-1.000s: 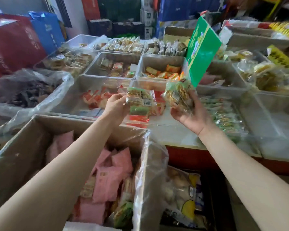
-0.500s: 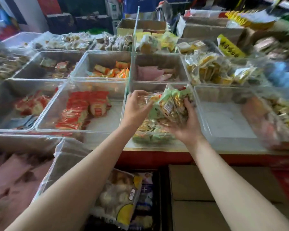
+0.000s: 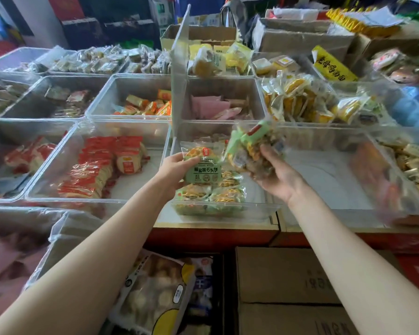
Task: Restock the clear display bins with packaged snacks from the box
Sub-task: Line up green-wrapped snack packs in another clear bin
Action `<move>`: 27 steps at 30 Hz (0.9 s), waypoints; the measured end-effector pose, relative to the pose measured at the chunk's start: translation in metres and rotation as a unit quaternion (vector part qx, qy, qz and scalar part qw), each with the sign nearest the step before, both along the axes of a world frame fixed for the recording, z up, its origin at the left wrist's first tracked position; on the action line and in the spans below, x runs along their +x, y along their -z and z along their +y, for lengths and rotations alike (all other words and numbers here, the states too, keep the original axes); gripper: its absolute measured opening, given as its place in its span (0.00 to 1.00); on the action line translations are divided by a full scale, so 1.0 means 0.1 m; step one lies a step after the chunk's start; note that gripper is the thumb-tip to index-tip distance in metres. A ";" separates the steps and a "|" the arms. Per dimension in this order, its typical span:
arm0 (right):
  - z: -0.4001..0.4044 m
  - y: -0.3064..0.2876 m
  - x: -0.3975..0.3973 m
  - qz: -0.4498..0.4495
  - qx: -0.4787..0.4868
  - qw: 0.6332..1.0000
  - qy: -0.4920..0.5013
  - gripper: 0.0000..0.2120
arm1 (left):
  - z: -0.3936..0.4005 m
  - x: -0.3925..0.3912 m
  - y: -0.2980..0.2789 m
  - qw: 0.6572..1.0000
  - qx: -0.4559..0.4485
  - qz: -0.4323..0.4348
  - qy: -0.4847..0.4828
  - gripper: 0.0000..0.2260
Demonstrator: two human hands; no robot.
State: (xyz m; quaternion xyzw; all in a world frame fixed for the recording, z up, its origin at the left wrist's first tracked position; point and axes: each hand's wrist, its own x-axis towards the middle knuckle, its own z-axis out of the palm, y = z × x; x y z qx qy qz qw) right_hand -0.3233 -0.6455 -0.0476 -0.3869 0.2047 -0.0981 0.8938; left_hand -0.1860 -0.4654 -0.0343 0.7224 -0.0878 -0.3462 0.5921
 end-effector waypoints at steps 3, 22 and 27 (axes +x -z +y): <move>-0.04 -0.04 0.10 0.016 -0.042 0.998 -0.038 0.40 | -0.08 0.04 0.00 0.999 0.027 0.039 0.021 0.05; -0.33 -0.05 0.35 0.097 0.068 0.990 0.079 0.12 | -0.42 0.22 0.21 0.992 -0.104 0.035 -0.069 0.19; -0.05 0.03 0.43 0.049 0.074 0.996 0.003 0.22 | -0.59 0.11 0.32 0.935 0.025 -0.352 -0.042 0.30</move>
